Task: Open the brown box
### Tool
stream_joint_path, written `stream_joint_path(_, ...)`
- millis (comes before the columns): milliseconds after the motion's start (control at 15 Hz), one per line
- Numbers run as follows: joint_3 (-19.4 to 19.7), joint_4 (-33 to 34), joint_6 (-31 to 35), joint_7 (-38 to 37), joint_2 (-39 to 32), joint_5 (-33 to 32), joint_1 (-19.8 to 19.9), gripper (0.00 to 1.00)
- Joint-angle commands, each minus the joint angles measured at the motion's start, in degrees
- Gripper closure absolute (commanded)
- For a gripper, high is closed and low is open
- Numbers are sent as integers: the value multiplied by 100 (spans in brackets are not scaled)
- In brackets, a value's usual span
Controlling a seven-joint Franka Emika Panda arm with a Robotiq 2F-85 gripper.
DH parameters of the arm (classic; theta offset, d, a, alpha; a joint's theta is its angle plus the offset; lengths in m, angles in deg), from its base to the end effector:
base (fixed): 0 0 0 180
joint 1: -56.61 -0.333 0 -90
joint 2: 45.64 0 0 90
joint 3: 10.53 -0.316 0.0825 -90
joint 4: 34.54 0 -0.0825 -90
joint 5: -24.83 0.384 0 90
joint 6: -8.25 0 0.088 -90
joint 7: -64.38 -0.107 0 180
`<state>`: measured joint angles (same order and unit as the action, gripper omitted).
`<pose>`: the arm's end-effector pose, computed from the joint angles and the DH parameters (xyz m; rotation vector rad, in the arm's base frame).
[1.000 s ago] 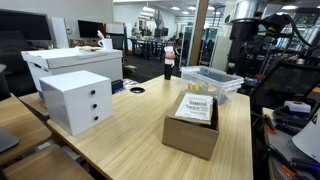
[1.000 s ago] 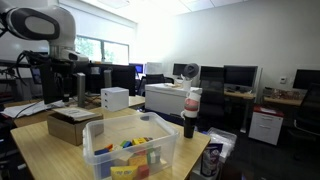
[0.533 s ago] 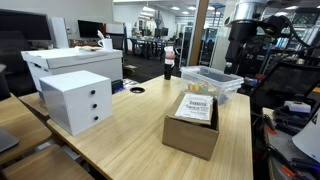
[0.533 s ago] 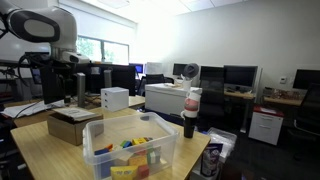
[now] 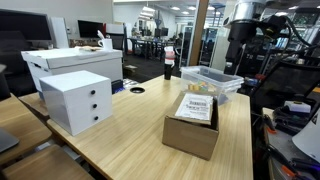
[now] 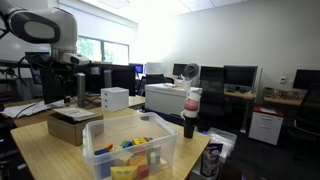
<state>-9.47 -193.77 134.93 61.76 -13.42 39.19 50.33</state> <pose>0.3434 0.0402 0.3724 -2.9283 0.1504 0.0312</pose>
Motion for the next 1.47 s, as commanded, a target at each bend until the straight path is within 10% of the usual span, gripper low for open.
stream_joint_path(0, 37, 8, 115, 286, -134, 177, -31, 0)
stream_joint_path(1400, -317, 4, 819, 93, -1376, 63, -27, 0)
